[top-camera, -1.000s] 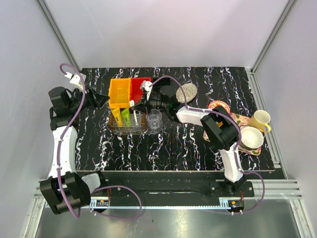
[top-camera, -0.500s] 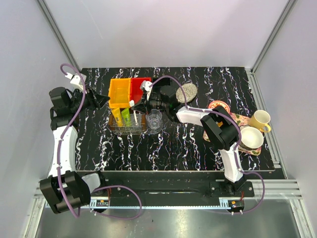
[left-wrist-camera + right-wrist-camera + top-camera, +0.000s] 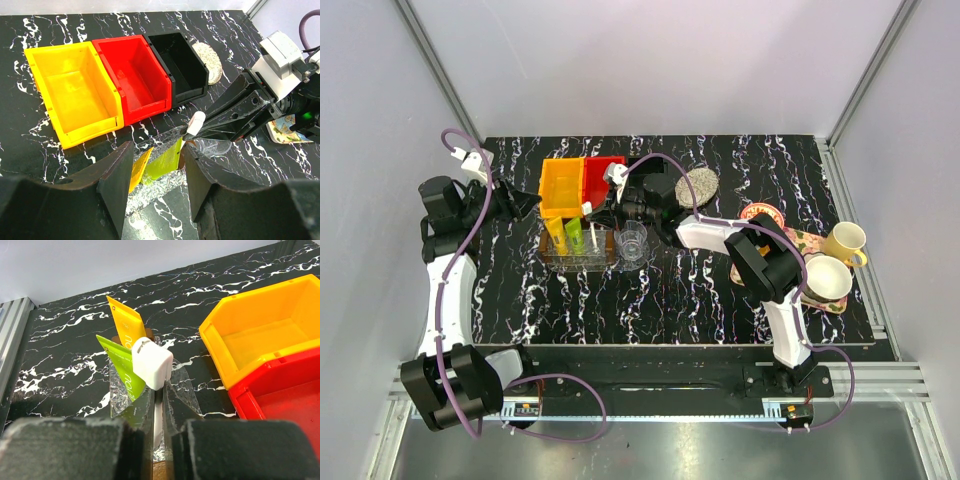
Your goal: Prepare toiletry sets of a toothbrush and toothpaste on the tray
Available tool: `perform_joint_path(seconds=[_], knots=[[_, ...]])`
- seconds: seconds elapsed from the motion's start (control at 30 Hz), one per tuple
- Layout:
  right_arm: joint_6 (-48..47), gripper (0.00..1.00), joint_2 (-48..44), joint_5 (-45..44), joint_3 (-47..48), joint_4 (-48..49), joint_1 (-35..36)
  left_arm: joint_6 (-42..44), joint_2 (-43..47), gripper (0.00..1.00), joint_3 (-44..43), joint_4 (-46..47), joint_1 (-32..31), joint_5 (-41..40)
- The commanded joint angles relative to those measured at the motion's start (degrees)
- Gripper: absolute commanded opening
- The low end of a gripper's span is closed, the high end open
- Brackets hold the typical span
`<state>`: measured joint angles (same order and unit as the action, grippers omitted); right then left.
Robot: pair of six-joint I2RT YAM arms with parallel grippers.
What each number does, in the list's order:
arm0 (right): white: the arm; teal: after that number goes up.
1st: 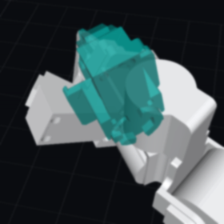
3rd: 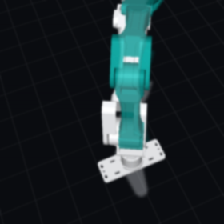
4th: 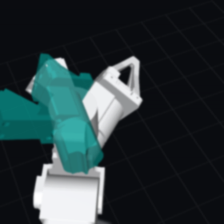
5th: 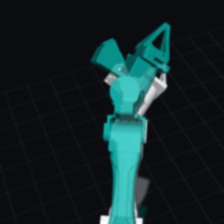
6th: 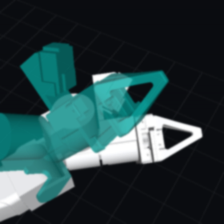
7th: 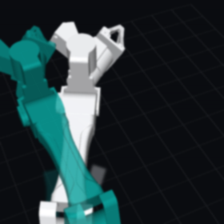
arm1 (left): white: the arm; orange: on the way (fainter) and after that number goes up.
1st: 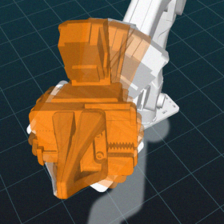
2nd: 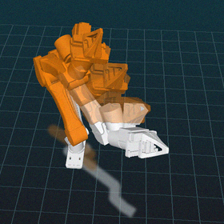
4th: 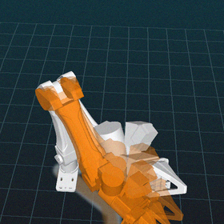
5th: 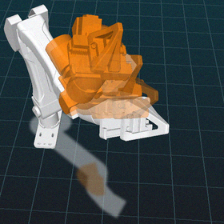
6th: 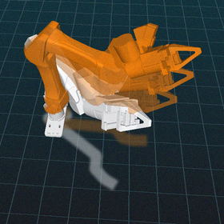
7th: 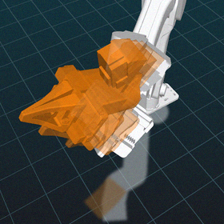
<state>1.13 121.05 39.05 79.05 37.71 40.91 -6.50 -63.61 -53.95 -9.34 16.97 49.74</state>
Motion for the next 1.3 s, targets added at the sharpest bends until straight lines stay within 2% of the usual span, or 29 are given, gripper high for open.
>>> perform_joint_path(seconds=[0.0,1.27], knots=[[-0.8,0.13,-0.4,-1.2,-0.2,2.3,0.7,-0.2,0.1,0.49,0.0,2.6,0.4,1.9],[-0.9,0.31,-1.0,-1.7,-1.1,1.9,0.7,-0.5,-0.5,0.49,-0.4,2.2,0.8,2.9]])
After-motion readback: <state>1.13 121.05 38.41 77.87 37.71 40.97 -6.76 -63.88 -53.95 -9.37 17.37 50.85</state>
